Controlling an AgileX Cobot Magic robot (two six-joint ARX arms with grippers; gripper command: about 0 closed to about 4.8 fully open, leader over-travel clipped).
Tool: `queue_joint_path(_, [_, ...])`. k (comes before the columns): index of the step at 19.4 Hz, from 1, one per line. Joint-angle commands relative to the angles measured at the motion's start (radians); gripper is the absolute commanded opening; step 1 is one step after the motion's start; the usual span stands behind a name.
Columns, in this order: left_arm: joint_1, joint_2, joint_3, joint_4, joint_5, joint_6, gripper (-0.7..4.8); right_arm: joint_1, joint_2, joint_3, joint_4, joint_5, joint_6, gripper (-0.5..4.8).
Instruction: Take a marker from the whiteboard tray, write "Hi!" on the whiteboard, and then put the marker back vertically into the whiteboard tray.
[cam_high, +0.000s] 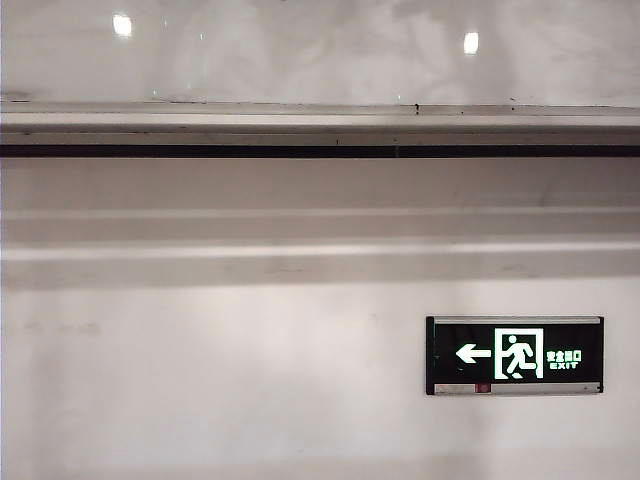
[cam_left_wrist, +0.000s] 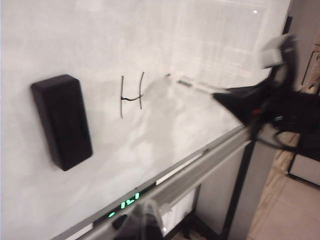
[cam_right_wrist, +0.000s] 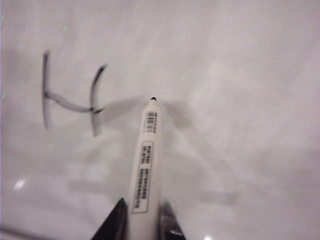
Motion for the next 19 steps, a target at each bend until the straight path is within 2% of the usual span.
queue_joint_path(1, [0.0, -0.003, 0.005, 0.0, 0.006, 0.003, -0.05, -0.004, 0.007, 0.003, 0.008, -0.05, 0.004, -0.02])
queue_joint_path(15, [0.0, -0.003, 0.005, 0.0, 0.005, 0.003, -0.05, -0.004, 0.052, 0.003, 0.04, -0.048, 0.004, -0.02])
queue_joint_path(19, [0.0, -0.003, 0.005, 0.0, 0.005, 0.003, -0.05, -0.004, 0.052, 0.003, -0.024, -0.046, 0.004, -0.02])
